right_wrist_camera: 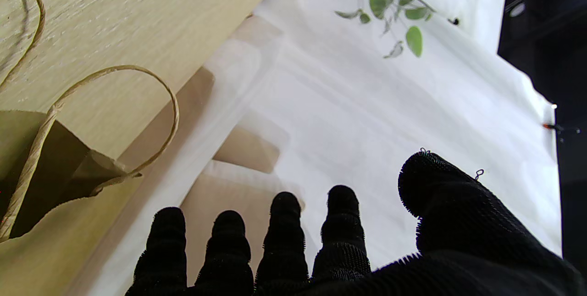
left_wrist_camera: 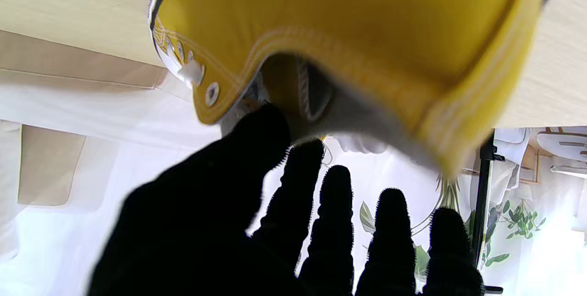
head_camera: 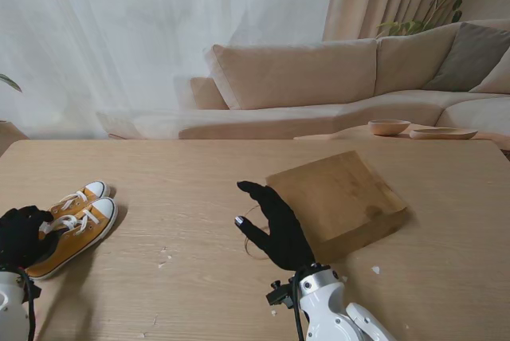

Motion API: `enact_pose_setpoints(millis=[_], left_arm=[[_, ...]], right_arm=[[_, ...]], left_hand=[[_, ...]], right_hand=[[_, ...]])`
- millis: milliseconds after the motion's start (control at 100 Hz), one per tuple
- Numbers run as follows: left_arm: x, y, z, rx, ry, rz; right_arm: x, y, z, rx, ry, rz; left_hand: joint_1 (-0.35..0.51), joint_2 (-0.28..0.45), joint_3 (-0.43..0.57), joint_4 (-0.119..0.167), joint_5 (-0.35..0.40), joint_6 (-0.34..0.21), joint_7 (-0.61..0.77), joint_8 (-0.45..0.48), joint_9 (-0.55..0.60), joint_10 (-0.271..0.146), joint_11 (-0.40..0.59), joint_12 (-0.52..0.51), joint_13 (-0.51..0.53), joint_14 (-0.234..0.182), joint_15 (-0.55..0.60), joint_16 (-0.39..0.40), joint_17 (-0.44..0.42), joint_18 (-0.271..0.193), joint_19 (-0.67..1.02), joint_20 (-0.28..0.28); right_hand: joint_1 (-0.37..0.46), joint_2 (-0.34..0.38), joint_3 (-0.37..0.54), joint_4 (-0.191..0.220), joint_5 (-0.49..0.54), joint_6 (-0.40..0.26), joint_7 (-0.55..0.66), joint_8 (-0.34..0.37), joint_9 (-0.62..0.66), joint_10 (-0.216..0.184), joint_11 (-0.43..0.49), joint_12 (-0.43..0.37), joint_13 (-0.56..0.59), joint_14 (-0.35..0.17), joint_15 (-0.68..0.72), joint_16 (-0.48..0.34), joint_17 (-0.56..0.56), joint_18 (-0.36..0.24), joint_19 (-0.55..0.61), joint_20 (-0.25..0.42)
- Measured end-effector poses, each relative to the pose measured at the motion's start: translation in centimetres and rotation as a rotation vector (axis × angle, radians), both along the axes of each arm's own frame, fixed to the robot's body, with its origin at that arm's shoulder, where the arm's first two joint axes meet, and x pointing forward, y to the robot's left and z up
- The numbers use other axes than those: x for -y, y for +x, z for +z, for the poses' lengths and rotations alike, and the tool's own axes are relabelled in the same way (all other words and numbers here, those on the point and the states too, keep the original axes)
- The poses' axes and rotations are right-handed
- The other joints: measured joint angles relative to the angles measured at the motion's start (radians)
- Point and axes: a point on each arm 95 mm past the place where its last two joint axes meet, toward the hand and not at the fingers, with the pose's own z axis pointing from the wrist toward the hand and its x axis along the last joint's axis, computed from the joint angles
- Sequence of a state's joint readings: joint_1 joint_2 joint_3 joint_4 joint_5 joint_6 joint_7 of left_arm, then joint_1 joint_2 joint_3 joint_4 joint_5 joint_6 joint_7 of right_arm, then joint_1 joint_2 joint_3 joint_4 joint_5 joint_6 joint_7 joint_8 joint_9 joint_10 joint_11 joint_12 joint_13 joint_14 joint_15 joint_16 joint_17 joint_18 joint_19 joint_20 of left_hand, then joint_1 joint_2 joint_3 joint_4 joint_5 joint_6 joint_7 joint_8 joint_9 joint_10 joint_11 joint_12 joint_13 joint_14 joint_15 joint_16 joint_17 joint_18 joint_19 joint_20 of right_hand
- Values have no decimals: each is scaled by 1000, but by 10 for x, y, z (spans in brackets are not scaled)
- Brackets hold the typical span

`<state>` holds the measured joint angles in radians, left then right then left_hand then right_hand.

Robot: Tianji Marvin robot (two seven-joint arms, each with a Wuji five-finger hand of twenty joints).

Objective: Bag the shoes

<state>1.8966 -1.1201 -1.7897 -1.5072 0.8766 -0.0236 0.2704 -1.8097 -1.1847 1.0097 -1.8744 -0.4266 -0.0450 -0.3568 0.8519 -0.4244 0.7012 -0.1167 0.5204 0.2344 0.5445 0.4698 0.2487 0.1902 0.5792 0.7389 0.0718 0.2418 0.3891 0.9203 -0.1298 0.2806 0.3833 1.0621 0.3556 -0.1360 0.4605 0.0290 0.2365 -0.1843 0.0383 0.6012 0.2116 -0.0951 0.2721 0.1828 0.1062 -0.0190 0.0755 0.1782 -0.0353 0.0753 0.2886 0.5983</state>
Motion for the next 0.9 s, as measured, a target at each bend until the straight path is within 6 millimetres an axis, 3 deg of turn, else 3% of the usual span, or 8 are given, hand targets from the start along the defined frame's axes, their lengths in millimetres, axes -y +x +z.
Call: enact_pose_setpoints(millis=[120,170,340,680,770,900], left_arm=[[-2,-1,5,1,8,-1],[-4,-1,6,-8,10,-2],[-7,-3,8,-26,10,7],[-16,-6,0,-79,-12,47],[-19,-6,-3,-92,-20,61],[-22,-3,-6,-108,-53,74]], right_arm=[[0,0,0,1,1,0],[0,0,0,1,1,0],[0,0,0,2,1,0],[-1,0,0,4,2,4],[-2,0,0,5,1,6],[-2,0,0,6,2,6]], left_hand=[[-54,-11,26,9,-21,-3,-20,-18,-24,-15,-68,-75,-12,-21,-118,-35,-2,-2,-85,14],[-101,-12,30,10,-49,-7,-40,-21,-32,-26,-112,-106,-22,-35,-172,-70,0,-4,-113,-26],[-113,-18,36,10,-62,-7,-58,-25,-40,-40,-229,-173,-29,-60,-267,-134,11,-15,-158,-151],[-114,-18,36,10,-61,-2,-256,-150,-60,-65,-353,-235,-29,-73,-283,-301,22,-26,-171,-277],[-114,-18,36,10,-21,9,-256,-147,-60,-66,-358,-235,-29,-74,-283,-314,23,-26,-171,-289],[-114,-19,36,10,14,16,-146,-44,-61,-66,-358,-235,-29,-74,-283,-327,23,-27,-171,-303]], right_hand=[[0,0,0,0,0,0,0,0,0,0,0,0,0,0,6,0,0,0,1,0],[0,0,0,0,0,0,0,0,0,0,0,0,0,0,8,0,0,0,2,0],[0,0,0,0,0,0,0,0,0,0,0,0,0,0,8,0,1,0,2,0],[0,0,0,0,0,0,0,0,0,0,0,0,0,0,8,0,2,1,3,0],[0,0,0,0,0,0,0,0,0,0,0,0,0,0,8,0,3,1,4,0],[0,0,0,0,0,0,0,0,0,0,0,0,0,0,8,0,10,1,8,0]])
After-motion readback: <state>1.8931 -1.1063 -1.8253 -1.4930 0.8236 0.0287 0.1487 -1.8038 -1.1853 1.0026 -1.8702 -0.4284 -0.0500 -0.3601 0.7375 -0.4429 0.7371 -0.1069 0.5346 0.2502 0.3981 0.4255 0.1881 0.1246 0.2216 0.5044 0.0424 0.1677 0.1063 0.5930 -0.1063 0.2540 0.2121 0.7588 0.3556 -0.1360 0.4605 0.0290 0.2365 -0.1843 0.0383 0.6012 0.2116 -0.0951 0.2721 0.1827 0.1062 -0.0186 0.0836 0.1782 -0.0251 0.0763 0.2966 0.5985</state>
